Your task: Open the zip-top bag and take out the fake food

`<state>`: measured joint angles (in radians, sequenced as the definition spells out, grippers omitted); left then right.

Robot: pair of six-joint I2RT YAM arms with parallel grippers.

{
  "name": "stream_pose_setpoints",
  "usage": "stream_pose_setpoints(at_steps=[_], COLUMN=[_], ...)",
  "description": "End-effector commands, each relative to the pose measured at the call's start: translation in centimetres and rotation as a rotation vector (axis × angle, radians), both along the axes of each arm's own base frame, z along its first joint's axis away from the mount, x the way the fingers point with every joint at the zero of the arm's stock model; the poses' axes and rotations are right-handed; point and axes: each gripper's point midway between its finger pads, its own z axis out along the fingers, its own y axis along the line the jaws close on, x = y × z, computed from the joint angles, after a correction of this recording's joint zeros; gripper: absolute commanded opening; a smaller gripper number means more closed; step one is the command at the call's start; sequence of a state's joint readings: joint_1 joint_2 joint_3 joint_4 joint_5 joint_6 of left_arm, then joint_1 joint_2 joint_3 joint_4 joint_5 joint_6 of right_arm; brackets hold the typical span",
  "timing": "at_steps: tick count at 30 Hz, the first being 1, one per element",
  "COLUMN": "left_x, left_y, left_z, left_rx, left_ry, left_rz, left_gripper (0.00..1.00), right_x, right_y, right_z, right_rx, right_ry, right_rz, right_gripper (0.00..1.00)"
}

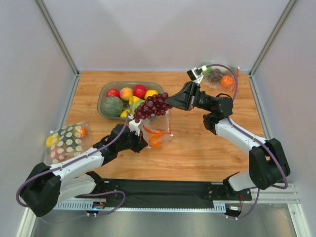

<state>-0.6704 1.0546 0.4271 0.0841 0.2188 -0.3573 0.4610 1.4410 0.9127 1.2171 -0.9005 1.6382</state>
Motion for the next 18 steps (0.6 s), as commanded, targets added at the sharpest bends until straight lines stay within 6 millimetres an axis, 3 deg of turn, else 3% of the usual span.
stream_pose_setpoints(at_steps=[1, 5, 10, 15, 16, 18], left_x=[0.0, 0.0, 0.2, -0.5, -0.2, -0.4], left_y=[0.5, 0.2, 0.7, 3.0, 3.8, 4.8], left_z=[-0.6, 0.5, 2.6, 2.0, 2.3, 2.8], left_rx=[0.032, 0.012, -0.004, 0.06, 0.067, 0.06], left_ry=[0.006, -0.012, -0.073, -0.045, -0.064, -0.064], left_rz=[0.004, -0.006, 0.01, 0.084, 0.132, 0.186], left_gripper=[0.0, 0.0, 0.0, 0.0, 0.0, 0.0], right_x=[-2.9, -2.9, -1.3, 0.4, 0.2, 1.3], right_y=[-1.9, -1.7, -1.8, -2.3, -2.8, -3.0], right_z=[4.6, 3.9, 3.1, 2.2, 3.5, 2.6], right_rx=[0.129, 0.09, -0.002, -0.171, -0.171, -0.247], right_ry=[-0.126, -0.156, -0.192, -0.302, -0.341, -0.361], right_rz=[0.027, -0.005, -0.113, -0.283, -0.326, -0.377], right_gripper=[0.0, 0.0, 0.0, 0.0, 0.0, 0.0])
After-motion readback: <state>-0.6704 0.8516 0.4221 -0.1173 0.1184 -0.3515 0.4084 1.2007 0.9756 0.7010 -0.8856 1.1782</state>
